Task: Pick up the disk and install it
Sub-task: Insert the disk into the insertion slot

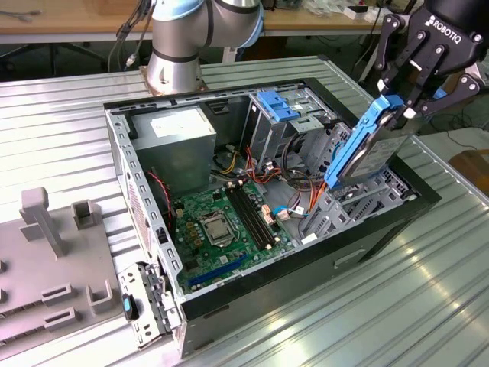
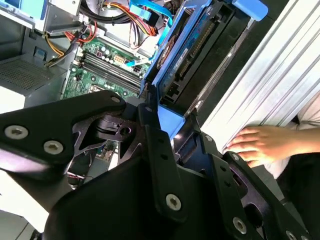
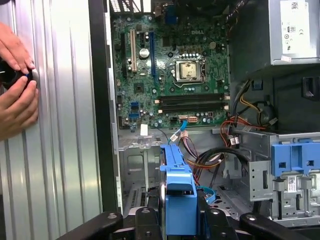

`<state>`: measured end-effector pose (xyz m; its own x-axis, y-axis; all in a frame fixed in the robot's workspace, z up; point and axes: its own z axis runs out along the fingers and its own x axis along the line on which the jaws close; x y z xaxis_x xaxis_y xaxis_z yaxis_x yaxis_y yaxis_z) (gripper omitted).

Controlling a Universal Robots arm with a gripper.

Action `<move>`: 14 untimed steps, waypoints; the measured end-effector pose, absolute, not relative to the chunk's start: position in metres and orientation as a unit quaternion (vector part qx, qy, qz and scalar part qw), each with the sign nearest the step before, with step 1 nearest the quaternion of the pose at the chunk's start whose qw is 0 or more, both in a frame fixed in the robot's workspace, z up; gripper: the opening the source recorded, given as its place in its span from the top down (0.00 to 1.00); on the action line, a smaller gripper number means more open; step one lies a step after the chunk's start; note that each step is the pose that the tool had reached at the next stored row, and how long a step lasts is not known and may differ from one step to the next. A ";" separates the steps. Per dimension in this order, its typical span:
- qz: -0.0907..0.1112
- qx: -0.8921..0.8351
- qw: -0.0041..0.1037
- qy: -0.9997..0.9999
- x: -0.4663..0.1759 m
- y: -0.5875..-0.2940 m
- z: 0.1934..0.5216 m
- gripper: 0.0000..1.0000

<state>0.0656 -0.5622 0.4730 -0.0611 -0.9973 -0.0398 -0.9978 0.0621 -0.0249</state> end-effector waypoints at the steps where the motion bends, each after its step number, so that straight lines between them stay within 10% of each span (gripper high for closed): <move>1: 0.004 -0.685 0.023 0.728 0.066 -0.562 0.473 0.64; 14: 0.005 -0.697 0.023 0.716 0.072 -0.573 0.470 0.64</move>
<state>0.0722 -0.5728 0.4699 -0.0265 -0.9989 -0.0397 -0.9993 0.0275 -0.0247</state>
